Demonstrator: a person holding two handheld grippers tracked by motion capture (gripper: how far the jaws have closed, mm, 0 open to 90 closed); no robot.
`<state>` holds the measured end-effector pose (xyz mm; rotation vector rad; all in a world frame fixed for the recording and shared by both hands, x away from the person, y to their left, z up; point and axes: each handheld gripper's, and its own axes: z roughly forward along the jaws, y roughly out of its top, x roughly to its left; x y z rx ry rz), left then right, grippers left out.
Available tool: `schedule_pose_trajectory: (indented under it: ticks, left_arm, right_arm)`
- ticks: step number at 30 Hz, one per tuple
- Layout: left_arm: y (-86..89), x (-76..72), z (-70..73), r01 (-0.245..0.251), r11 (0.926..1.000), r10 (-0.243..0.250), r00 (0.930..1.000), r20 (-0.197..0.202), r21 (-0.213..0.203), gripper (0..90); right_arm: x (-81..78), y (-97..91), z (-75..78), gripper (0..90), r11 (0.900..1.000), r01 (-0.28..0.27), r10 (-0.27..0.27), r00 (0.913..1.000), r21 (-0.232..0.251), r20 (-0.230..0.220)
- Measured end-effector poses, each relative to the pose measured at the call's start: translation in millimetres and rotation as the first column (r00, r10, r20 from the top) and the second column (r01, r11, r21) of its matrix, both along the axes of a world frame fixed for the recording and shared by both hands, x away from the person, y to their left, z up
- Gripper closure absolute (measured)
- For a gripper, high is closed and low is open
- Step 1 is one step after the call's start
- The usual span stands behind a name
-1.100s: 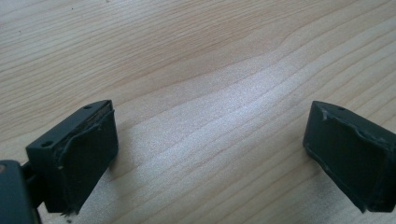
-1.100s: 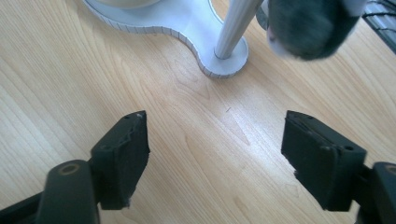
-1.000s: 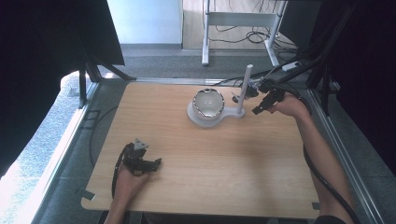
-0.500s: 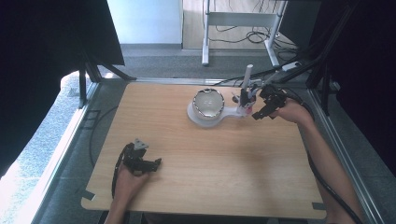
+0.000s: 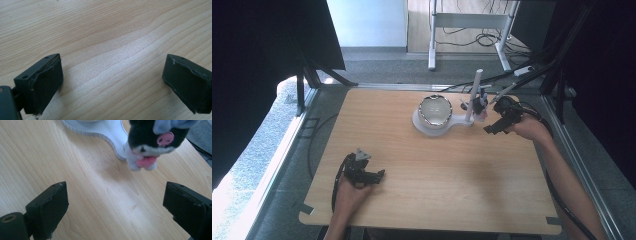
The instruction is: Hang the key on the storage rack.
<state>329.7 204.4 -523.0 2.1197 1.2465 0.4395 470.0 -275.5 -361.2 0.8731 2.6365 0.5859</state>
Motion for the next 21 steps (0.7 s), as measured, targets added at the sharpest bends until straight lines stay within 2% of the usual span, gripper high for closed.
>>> schedule_pose_trajectory:
  ticks: [21]
  left_arm:
    - [-0.3, 0.0, -0.1, -0.003, 1.0000, 0.003, 1.0000, 0.001, -0.003, 3.1]
  right_arm:
    - [-35.2, -21.0, -4.8, 5.9, 0.9984, 0.020, -0.023, 0.9984, 0.052, 0.051]
